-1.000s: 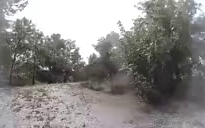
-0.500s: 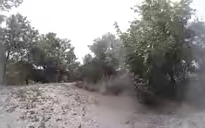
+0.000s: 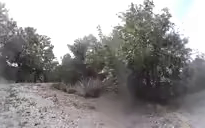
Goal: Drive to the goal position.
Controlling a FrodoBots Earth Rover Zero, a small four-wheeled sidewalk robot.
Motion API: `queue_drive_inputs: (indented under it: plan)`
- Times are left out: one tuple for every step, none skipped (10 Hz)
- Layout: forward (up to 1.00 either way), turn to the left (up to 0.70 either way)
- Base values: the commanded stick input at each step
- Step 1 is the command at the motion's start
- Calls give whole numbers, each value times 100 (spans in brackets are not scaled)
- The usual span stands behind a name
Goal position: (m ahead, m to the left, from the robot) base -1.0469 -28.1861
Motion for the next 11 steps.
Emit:
queue_drive_inputs:
  plan:
    - [0, -45]
    - [0, -45]
    - [0, -45]
    - [0, -45]
    - [0, -45]
    - [0, -45]
    - [0, -45]
    - [0, -45]
    - [0, -45]
    - [0, -45]
    - [0, -45]
